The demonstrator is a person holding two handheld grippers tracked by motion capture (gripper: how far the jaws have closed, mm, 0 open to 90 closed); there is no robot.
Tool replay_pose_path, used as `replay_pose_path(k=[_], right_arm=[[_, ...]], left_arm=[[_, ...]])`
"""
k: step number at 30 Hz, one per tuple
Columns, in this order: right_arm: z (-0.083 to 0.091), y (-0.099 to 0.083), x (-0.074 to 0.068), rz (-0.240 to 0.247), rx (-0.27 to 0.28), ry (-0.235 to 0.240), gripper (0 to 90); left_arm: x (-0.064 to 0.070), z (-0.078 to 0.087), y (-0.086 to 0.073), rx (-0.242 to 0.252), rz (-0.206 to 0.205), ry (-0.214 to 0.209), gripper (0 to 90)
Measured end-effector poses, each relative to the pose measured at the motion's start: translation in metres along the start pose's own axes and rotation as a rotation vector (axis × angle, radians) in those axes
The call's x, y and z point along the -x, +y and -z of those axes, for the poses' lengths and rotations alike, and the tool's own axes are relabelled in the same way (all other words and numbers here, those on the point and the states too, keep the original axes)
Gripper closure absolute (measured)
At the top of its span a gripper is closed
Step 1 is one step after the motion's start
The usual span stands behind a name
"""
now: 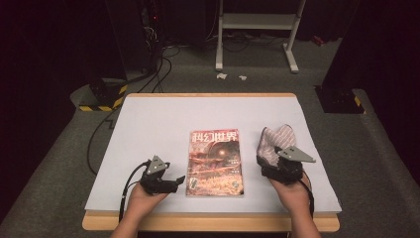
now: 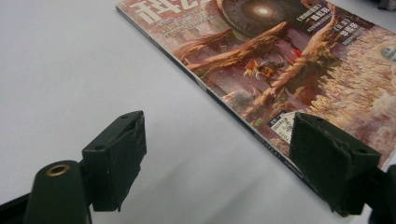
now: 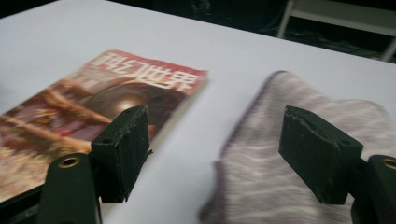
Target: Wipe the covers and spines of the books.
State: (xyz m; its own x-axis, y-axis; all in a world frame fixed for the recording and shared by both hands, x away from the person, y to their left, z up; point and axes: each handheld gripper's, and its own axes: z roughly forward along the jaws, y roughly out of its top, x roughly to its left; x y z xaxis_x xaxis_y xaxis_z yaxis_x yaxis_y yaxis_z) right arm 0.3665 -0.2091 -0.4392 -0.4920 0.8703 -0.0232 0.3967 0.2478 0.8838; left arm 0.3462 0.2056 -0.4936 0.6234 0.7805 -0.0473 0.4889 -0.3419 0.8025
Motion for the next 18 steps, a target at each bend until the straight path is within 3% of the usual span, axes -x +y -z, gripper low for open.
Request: replay_pose_path(k=[1,6,9,11,15,18], right_arm=[[0.003,0.001,0.012,-0.015,-0.003,-0.043,24.0],[0.007,0.003,0.033,-0.048,-0.012,-0.096,23.1],[0.001,0.002,0.05,-0.073,-0.057,-0.128,20.9],[-0.011,-0.003,0.065,-0.098,-0.117,-0.151,18.4],[-0.031,-0.021,0.076,-0.167,-0.209,-0.125,17.4],[-0.042,-0.032,0.072,-0.171,-0.255,-0.118,20.6]], left_arm=[[0.0,-0.001,-0.001,-0.012,-0.008,0.003,19.1],[-0.002,0.001,-0.002,-0.006,0.002,-0.003,18.9],[-0.003,0.002,-0.002,0.002,-0.001,0.007,18.9],[-0.002,0.002,-0.001,-0.001,-0.013,0.011,18.9],[0.0,0.003,-0.001,0.003,-0.007,0.004,19.0],[0.0,0.001,-0.003,-0.009,-0.014,0.003,18.9]])
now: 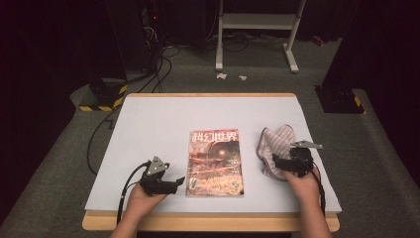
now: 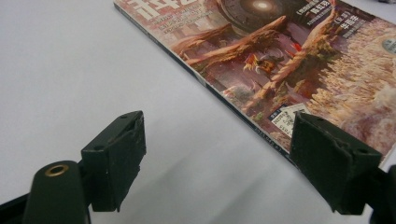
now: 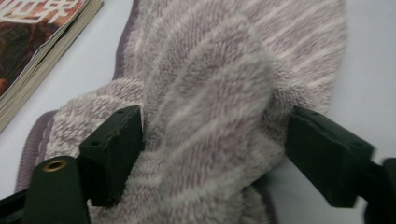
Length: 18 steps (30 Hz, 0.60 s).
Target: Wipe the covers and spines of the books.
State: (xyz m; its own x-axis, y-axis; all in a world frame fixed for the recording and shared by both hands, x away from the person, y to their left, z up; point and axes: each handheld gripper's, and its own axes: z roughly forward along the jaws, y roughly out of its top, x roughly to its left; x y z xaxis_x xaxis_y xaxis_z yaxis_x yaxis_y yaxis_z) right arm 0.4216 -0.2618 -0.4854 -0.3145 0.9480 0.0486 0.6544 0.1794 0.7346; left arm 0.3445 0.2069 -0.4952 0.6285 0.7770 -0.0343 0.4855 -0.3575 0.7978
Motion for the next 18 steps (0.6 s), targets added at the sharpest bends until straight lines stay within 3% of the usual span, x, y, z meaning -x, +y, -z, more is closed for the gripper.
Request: replay_pose_path(k=[3,6,12,18], right_arm=[[-0.002,-0.004,-0.002,-0.006,0.002,0.042,31.7],[-0.002,-0.004,-0.005,0.017,-0.012,0.058,43.5],[-0.007,-0.007,-0.008,0.01,-0.023,0.102,64.2],[-0.004,-0.009,-0.012,0.036,-0.003,0.092,71.8]], left_arm=[[0.0,-0.001,0.0,0.0,0.001,0.0,19.0],[0.002,-0.001,0.0,0.003,-0.001,-0.004,19.0],[0.0,0.0,0.0,0.009,0.0,0.001,19.2],[0.001,0.001,0.0,0.017,-0.001,-0.007,19.6]])
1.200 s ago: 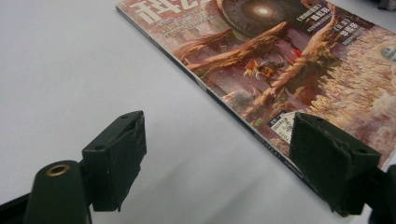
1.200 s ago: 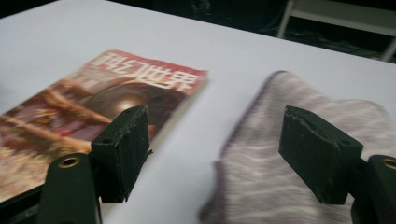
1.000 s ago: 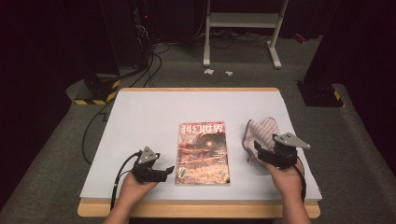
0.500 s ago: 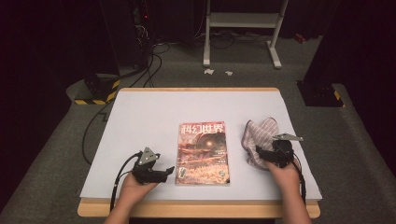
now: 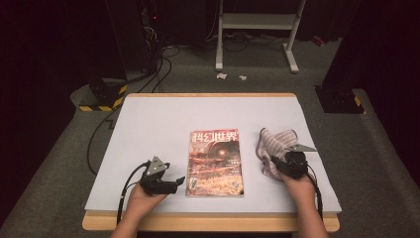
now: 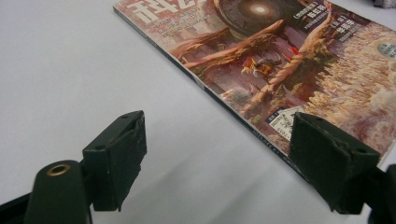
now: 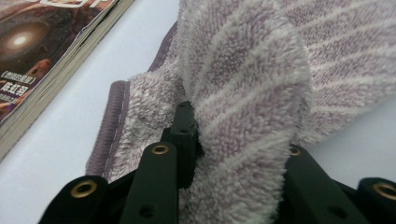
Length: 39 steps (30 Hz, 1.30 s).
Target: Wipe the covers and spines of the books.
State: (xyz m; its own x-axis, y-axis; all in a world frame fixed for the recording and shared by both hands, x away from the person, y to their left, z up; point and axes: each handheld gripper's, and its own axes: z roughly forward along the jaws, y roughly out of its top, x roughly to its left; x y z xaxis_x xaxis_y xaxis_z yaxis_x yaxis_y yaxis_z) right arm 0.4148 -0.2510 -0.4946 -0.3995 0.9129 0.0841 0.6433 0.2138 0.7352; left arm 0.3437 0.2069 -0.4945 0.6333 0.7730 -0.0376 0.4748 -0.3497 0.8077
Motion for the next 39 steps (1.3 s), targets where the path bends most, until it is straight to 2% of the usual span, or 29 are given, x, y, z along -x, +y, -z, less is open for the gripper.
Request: replay_pose_path(k=[1,2,5,10,11,16,19,21,23,25,26,27,28,29,30,31,33,34,36,37,39], right_arm=[[0.003,0.0,-0.003,0.021,0.012,-0.017,72.1],[0.003,0.0,-0.003,0.021,0.012,-0.017,72.1],[0.016,0.001,-0.008,0.039,0.056,-0.04,72.1],[0.028,0.003,-0.013,0.039,0.103,-0.033,72.0],[0.034,0.005,-0.017,0.049,0.128,-0.027,72.1],[0.045,0.01,-0.028,0.074,0.179,-0.013,72.0],[0.055,0.015,-0.039,0.091,0.219,0.016,72.0],[0.064,0.019,-0.051,0.111,0.251,0.055,72.0],[0.066,0.02,-0.054,0.117,0.257,0.065,72.0],[0.069,0.022,-0.064,0.137,0.267,0.098,71.9],[0.069,0.023,-0.075,0.162,0.269,0.127,71.8],[0.068,0.023,-0.082,0.175,0.267,0.145,71.9],[0.068,0.023,-0.082,0.175,0.267,0.145,71.9],[0.065,0.022,-0.095,0.206,0.252,0.179,71.8],[0.065,0.022,-0.095,0.206,0.252,0.179,71.8],[0.059,0.02,-0.11,0.237,0.234,0.213,71.8],[0.057,0.019,-0.115,0.244,0.225,0.224,71.8],[0.047,0.015,-0.128,0.278,0.195,0.244,71.8],[0.043,0.013,-0.132,0.289,0.181,0.247,71.8],[0.03,0.007,-0.139,0.305,0.127,0.251,71.8],[0.021,0.002,-0.14,0.312,0.086,0.248,71.8]], left_arm=[[0.0,0.0,0.0,0.0,0.0,-0.002,19.9],[0.0,0.0,0.0,0.001,-0.001,-0.007,19.9],[0.0,0.001,0.0,0.006,0.005,-0.009,20.0],[-0.001,0.002,0.0,0.015,0.007,-0.005,20.5],[-0.001,0.002,0.001,0.017,0.007,-0.004,20.6],[-0.001,0.003,0.001,0.024,0.004,0.001,20.8],[-0.001,0.002,0.001,0.024,0.002,0.0,20.8],[-0.001,0.003,0.001,0.027,0.002,0.003,20.8],[-0.001,0.003,0.001,0.03,0.003,0.005,20.8],[-0.002,0.004,0.001,0.034,0.005,0.007,20.8],[-0.003,0.005,0.002,0.039,0.008,0.012,20.8],[-0.004,0.006,0.002,0.045,0.013,0.014,20.8],[-0.004,0.006,0.002,0.045,0.013,0.014,20.8],[-0.005,0.008,0.002,0.05,0.018,0.018,20.8],[-0.005,0.008,0.002,0.05,0.018,0.018,20.8],[-0.007,0.009,0.002,0.055,0.022,0.022,20.9],[-0.008,0.01,0.003,0.058,0.023,0.024,20.8],[-0.009,0.011,0.003,0.064,0.027,0.026,20.9],[-0.009,0.012,0.003,0.064,0.026,0.027,21.0],[-0.01,0.012,0.003,0.065,0.026,0.03,21.0],[-0.01,0.013,0.003,0.067,0.028,0.032,21.0]])
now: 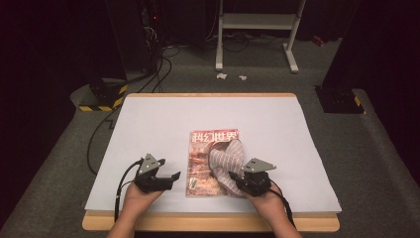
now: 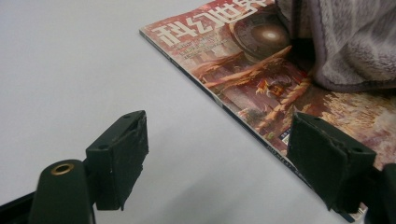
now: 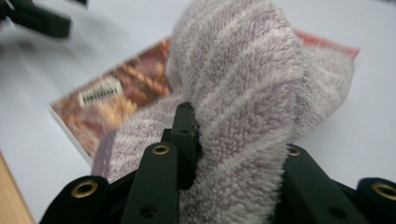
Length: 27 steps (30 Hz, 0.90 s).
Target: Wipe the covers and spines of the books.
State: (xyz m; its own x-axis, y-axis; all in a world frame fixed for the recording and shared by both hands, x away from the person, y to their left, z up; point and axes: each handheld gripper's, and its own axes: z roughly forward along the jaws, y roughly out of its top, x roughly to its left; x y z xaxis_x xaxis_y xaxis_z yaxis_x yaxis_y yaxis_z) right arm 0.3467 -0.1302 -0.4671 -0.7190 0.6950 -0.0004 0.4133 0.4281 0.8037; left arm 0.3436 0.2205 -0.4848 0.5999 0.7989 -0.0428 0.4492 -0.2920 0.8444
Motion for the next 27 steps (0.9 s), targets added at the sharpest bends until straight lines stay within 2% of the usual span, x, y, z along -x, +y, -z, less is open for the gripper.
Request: replay_pose_path(k=[1,2,5,6,10,14,15,16,18,21,22,23,26,27], right_arm=[[0.0,0.0,0.0,0.0,0.0,0.0,71.8],[-0.009,-0.007,0.001,-0.006,-0.051,0.004,71.9],[-0.015,-0.012,0.003,-0.016,-0.077,0.011,71.9],[-0.016,-0.012,0.004,-0.029,-0.074,0.018,71.9],[-0.019,-0.01,-0.001,-0.009,-0.08,0.012,71.9],[-0.031,0.001,-0.02,0.041,-0.103,0.026,71.9],[-0.031,0.001,-0.02,0.041,-0.103,0.026,71.9],[-0.039,0.007,-0.03,0.068,-0.112,0.032,71.8],[-0.042,0.009,-0.034,0.073,-0.112,0.034,71.8],[-0.056,0.019,-0.049,0.09,-0.119,0.053,71.8],[-0.064,0.025,-0.058,0.105,-0.121,0.061,71.7],[-0.064,0.025,-0.058,0.105,-0.121,0.061,71.7],[-0.078,0.034,-0.075,0.122,-0.118,0.083,71.6],[-0.078,0.034,-0.075,0.122,-0.118,0.083,71.6]], left_arm=[[-0.001,0.001,0.0,0.0,0.001,0.001,21.0],[-0.001,0.002,0.0,0.002,0.003,0.004,21.0],[-0.004,0.004,0.0,0.007,0.012,0.01,21.0],[-0.005,0.005,0.0,0.01,0.016,0.011,21.0],[-0.012,0.011,0.001,0.022,0.029,0.024,21.0],[-0.021,0.018,-0.001,0.038,0.055,0.04,21.0],[-0.021,0.018,-0.001,0.038,0.055,0.04,21.0],[-0.024,0.02,-0.001,0.043,0.063,0.042,21.1],[-0.027,0.022,-0.002,0.048,0.07,0.046,21.1],[-0.031,0.025,-0.003,0.053,0.079,0.048,21.1],[-0.033,0.026,-0.004,0.056,0.084,0.051,21.2],[-0.033,0.026,-0.004,0.056,0.084,0.051,21.2],[-0.036,0.028,-0.005,0.06,0.091,0.051,21.2],[-0.036,0.028,-0.005,0.061,0.092,0.051,21.2]])
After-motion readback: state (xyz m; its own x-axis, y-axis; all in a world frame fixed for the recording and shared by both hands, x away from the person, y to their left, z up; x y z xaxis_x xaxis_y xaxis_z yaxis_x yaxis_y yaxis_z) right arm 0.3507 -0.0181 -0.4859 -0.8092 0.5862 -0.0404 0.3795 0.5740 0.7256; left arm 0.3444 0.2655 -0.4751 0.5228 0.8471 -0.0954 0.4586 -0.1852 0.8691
